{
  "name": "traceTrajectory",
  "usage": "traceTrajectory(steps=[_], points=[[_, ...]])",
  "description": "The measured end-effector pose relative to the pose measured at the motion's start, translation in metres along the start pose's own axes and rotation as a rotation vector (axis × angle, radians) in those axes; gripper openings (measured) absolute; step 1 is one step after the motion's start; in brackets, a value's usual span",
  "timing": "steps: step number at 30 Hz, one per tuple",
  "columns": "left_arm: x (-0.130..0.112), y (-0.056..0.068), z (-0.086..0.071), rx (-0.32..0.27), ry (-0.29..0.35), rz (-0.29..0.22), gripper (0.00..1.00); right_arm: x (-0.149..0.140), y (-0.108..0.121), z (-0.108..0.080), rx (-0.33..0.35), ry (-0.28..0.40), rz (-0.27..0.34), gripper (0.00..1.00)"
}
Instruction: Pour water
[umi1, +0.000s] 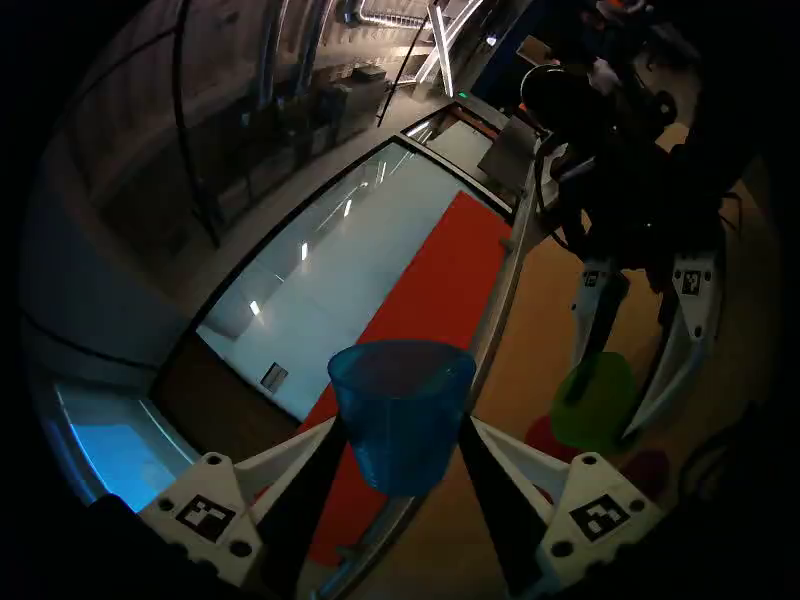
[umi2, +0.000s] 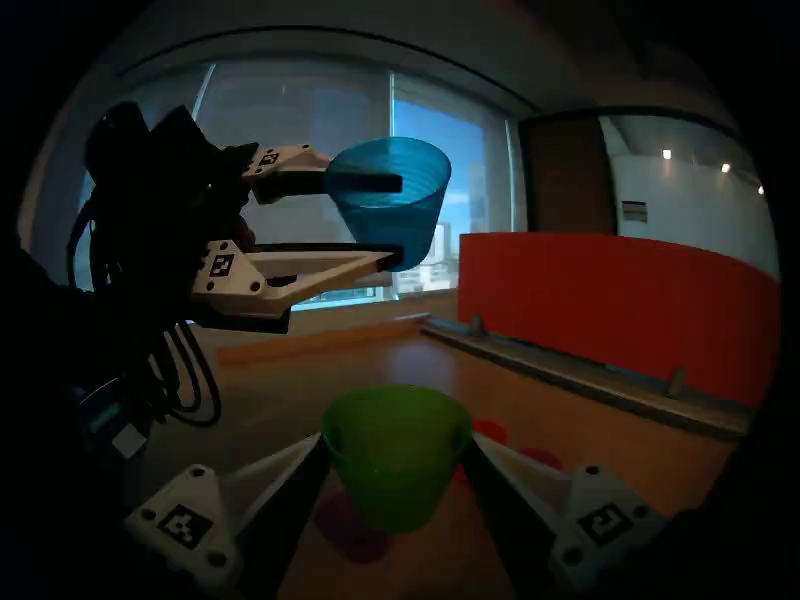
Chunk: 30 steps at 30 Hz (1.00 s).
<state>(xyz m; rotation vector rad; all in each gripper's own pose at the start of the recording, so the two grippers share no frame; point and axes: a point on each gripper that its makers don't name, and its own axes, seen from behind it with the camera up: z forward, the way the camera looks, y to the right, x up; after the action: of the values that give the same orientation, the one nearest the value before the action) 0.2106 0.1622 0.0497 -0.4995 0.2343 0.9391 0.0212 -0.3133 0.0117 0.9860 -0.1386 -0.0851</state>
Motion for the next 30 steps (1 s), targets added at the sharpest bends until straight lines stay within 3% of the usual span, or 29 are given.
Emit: traceTrajectory(steps=[30], points=[[0.0064,0.0025,0.0032,0.005,0.0,0.125,0.78,0.0022,0.0002,-0.0012,0.006,-0.007,-0.014,0.9]])
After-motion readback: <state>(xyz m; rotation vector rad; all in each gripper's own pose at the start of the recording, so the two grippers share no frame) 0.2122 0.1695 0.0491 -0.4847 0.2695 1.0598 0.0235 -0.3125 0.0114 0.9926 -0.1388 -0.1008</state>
